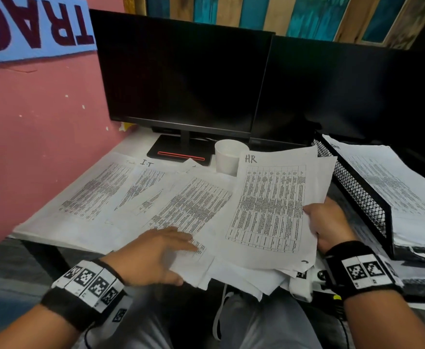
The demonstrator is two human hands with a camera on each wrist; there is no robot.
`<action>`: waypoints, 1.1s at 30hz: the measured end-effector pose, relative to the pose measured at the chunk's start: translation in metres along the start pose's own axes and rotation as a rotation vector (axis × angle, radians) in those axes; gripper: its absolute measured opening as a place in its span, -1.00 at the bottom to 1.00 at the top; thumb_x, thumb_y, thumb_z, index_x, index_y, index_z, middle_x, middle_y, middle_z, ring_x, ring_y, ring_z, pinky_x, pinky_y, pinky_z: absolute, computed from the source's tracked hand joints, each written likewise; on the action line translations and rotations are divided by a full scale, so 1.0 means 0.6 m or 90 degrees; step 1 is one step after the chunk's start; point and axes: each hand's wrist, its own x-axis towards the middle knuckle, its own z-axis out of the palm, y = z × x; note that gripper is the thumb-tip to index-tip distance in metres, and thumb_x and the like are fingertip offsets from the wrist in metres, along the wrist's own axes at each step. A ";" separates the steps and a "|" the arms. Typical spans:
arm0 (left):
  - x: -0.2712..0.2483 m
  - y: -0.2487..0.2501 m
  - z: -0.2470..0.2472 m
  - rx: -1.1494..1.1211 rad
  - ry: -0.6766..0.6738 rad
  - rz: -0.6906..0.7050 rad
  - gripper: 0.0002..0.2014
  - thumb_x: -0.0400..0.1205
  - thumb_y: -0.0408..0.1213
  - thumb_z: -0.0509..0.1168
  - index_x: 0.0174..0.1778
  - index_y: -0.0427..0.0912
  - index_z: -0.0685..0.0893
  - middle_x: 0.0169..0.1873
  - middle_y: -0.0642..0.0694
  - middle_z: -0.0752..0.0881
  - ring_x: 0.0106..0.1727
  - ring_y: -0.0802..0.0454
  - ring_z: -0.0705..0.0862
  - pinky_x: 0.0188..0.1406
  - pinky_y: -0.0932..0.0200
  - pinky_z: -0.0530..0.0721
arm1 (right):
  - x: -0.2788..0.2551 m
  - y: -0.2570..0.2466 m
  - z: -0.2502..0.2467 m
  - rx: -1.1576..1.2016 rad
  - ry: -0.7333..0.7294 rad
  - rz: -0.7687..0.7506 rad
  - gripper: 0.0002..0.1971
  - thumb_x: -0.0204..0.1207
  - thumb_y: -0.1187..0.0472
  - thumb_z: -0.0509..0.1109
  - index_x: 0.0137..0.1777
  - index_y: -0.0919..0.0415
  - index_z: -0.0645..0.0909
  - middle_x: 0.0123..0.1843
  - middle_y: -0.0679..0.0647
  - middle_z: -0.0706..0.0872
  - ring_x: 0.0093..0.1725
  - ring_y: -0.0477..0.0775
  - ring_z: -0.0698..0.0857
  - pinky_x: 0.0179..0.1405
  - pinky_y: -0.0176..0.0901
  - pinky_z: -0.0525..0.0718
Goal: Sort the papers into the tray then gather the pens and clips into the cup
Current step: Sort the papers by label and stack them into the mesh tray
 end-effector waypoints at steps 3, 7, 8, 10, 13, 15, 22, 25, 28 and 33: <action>-0.002 -0.008 -0.008 -0.205 0.081 0.002 -0.72 0.44 0.38 0.55 0.06 0.56 0.85 0.37 0.51 0.72 0.55 0.50 0.54 0.75 0.14 0.39 | -0.007 -0.005 -0.002 0.003 0.018 0.021 -0.69 0.64 0.53 0.25 0.29 0.33 0.65 -0.04 0.30 0.77 -0.13 0.24 0.72 -0.21 -0.04 0.67; -0.011 -0.001 -0.029 -0.290 0.192 -0.037 -0.86 0.72 -0.04 0.47 -0.01 0.27 0.95 0.02 0.32 0.91 0.12 0.40 0.82 0.38 0.16 0.74 | -0.012 -0.005 -0.010 0.026 0.006 0.048 -0.72 0.67 0.53 0.24 0.31 0.41 0.63 0.00 0.31 0.78 -0.14 0.24 0.74 -0.45 -0.16 0.67; -0.013 -0.001 -0.037 -0.283 0.266 -0.049 -0.84 0.73 -0.01 0.45 -0.10 0.27 0.93 -0.13 0.31 0.90 -0.06 0.43 0.80 0.16 0.22 0.76 | -0.013 -0.004 -0.011 0.038 0.006 0.054 -0.71 0.67 0.53 0.24 0.33 0.43 0.62 0.05 0.33 0.79 -0.11 0.26 0.76 -0.47 -0.18 0.69; -0.016 -0.002 -0.062 -0.292 0.456 -0.115 -0.78 0.76 -0.06 0.40 -0.21 0.19 0.83 -0.31 0.18 0.85 -0.23 0.29 0.74 -0.18 0.23 0.63 | -0.019 -0.006 -0.012 0.059 0.000 0.055 -0.74 0.69 0.55 0.24 0.31 0.45 0.62 0.05 0.31 0.78 -0.16 0.22 0.74 -0.63 -0.24 0.67; -0.026 -0.010 -0.109 -0.350 0.693 -0.176 -0.72 0.83 -0.20 0.33 -0.19 0.21 0.69 -0.33 0.18 0.76 -0.29 0.05 0.62 -0.28 0.12 0.50 | -0.030 -0.006 -0.008 0.106 -0.025 0.060 -0.71 0.69 0.58 0.23 0.31 0.39 0.63 -0.03 0.25 0.79 -0.18 0.20 0.75 -0.67 -0.18 0.73; -0.035 -0.009 -0.139 -0.363 0.780 -0.154 -0.70 0.85 -0.22 0.27 -0.19 0.19 0.65 -0.36 0.17 0.74 -0.37 0.22 0.61 -0.26 0.16 0.52 | -0.030 0.004 0.002 0.137 -0.052 0.071 -0.65 0.68 0.60 0.20 0.34 0.34 0.66 0.02 0.28 0.82 -0.09 0.29 0.81 -0.44 0.08 0.88; -0.031 0.062 -0.170 -0.394 0.837 0.004 -0.65 0.85 -0.37 0.24 -0.12 0.20 0.68 -0.31 0.49 0.77 -0.28 0.53 0.66 -0.19 0.55 0.59 | -0.046 0.020 0.056 0.183 -0.135 0.109 -0.59 0.70 0.62 0.10 0.12 0.20 0.69 0.02 0.24 0.84 -0.03 0.31 0.82 -0.20 0.17 0.85; -0.004 0.097 -0.121 -0.342 0.704 0.049 -0.50 0.82 -0.37 0.28 -0.11 0.47 0.74 -0.21 0.48 0.77 -0.19 0.50 0.66 -0.12 0.53 0.56 | -0.050 0.029 0.075 0.200 -0.146 0.114 -0.67 0.73 0.53 0.15 0.21 0.27 0.72 0.05 0.28 0.88 0.00 0.34 0.85 -0.14 0.18 0.87; 0.019 0.121 -0.058 -0.287 0.532 0.078 -0.62 0.81 -0.18 0.26 -0.02 0.53 0.73 -0.07 0.33 0.83 -0.14 0.38 0.75 -0.12 0.38 0.67 | -0.054 0.032 0.090 0.261 -0.159 0.129 -0.70 0.86 0.11 0.23 0.33 0.24 0.73 0.19 0.30 0.90 0.18 0.35 0.86 0.37 0.37 0.73; 0.046 0.144 0.035 -0.236 0.287 0.112 -0.75 0.74 0.17 0.12 0.15 0.62 0.66 0.01 -0.03 0.92 0.02 -0.30 0.87 0.06 -0.26 0.82 | -0.046 0.041 0.082 0.354 -0.284 0.199 -0.29 0.75 -0.38 0.11 0.52 0.19 0.66 0.42 0.37 0.78 0.47 0.43 0.72 0.61 0.45 0.52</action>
